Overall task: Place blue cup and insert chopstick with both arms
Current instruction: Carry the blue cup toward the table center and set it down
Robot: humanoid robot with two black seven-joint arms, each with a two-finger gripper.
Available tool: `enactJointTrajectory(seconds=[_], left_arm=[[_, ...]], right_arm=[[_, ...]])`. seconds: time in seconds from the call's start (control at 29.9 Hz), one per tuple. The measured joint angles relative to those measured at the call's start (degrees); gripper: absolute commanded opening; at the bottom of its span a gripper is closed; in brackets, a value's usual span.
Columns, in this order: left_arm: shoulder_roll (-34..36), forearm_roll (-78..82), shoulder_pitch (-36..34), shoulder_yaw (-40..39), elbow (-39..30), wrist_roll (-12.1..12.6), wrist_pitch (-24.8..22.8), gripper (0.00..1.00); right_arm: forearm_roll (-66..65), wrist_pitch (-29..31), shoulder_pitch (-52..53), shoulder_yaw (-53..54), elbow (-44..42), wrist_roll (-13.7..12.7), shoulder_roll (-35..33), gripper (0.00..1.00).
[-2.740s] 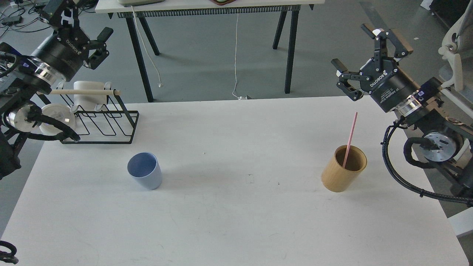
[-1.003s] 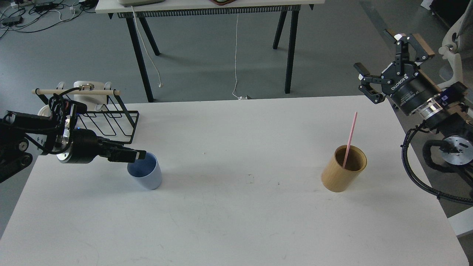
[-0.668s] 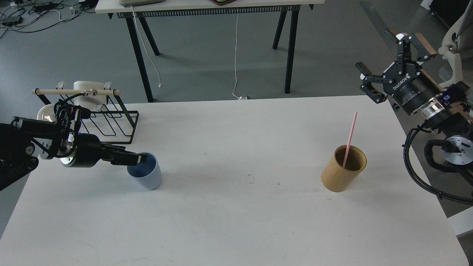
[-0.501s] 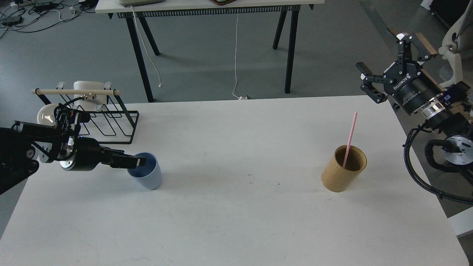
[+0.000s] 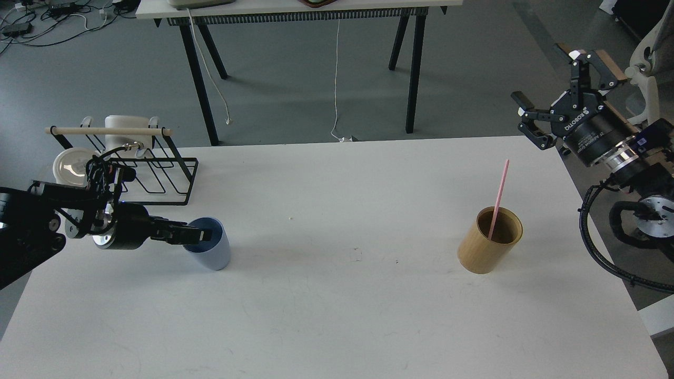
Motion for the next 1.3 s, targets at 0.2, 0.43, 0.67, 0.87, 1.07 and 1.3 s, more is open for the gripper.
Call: enactJointTrajectory(seconds=[0.2, 0.43, 0.67, 0.87, 1.07, 1.3], left_arm=[[0.0, 0.0, -0.1, -0.1, 0.0, 0.0, 0.0, 0.24], [0.2, 0.3, -0.2, -0.1, 0.0, 0.0, 0.0, 0.03], [0.6, 0.2, -0.2, -0.1, -0.3, 0.0, 0.0, 0.02], [1.6, -0.2, -0.4, -1.9, -3.0, 0.0, 0.0, 0.02], [0.9, 0.4, -4.5, -4.0, -6.6, 0.0, 0.0, 0.02], [-6.1, 0.8, -12.0, -3.2, -6.5, 0.0, 0.0, 0.02]], right_arm=[[0.0, 0.0, -0.6, 0.0, 0.1, 0.0, 0.0, 0.99], [0.0, 0.0, -0.9, 0.0, 0.2, 0.0, -0.5, 0.99], [0.1, 0.0, -0.9, 0.2, 0.2, 0.0, -0.7, 0.99], [0.1, 0.0, -0.9, 0.7, -0.1, 0.0, -0.7, 0.99], [1.1, 0.0, -1.7, 4.5, -2.4, 0.0, -2.2, 0.99], [6.3, 0.0, -4.4, 8.5, -6.4, 0.0, -3.6, 0.99]])
